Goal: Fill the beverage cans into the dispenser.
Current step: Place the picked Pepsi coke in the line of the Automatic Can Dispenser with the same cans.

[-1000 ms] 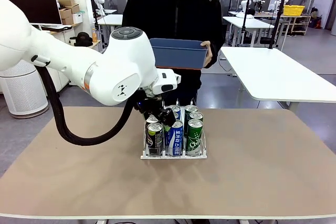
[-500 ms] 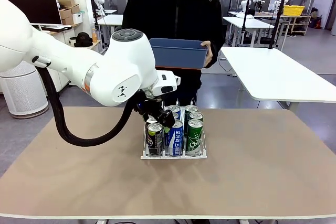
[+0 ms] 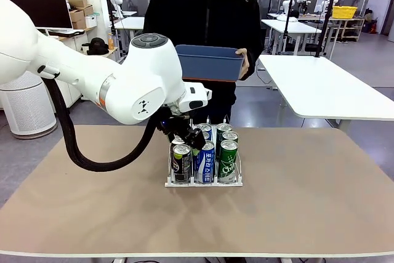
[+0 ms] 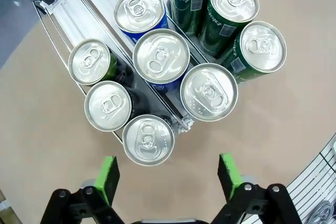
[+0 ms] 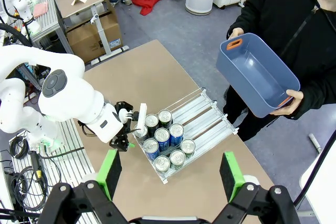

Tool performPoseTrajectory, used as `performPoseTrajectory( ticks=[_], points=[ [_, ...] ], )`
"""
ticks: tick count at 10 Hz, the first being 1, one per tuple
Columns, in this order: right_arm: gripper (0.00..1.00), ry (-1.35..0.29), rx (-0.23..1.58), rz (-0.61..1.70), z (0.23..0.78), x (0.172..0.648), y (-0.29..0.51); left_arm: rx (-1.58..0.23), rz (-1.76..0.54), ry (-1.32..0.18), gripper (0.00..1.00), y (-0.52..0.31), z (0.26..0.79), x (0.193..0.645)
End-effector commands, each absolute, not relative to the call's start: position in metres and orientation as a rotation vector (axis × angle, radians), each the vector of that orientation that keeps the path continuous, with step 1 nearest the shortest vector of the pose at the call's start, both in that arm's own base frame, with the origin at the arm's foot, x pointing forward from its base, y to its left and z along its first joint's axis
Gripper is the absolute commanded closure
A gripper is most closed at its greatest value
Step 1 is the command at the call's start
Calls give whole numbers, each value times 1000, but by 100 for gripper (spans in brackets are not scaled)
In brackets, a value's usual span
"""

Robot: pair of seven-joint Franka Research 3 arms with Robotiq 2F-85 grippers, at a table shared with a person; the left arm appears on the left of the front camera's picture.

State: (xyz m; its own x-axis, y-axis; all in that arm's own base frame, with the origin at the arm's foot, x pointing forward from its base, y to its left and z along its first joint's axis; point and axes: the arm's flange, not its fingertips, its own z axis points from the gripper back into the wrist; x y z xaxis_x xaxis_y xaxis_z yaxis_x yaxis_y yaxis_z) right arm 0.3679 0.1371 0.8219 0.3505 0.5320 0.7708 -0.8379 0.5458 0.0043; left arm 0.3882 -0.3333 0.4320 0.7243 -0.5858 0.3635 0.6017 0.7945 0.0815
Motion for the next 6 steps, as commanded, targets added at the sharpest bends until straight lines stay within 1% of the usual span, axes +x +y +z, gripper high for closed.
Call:
performPoseTrajectory(
  ticks=[1,2,3,6],
  points=[
    [0,-801,440,925,820,367,137,-43,-655,-386,0,-333,432,388],
    [0,-801,440,925,820,367,137,-82,-653,-394,0,-322,449,378],
    [0,-801,440,925,820,367,137,-118,-677,-405,0,-315,460,378],
    [0,-801,440,925,820,367,137,-142,-719,-380,0,-267,510,365]
  ],
)
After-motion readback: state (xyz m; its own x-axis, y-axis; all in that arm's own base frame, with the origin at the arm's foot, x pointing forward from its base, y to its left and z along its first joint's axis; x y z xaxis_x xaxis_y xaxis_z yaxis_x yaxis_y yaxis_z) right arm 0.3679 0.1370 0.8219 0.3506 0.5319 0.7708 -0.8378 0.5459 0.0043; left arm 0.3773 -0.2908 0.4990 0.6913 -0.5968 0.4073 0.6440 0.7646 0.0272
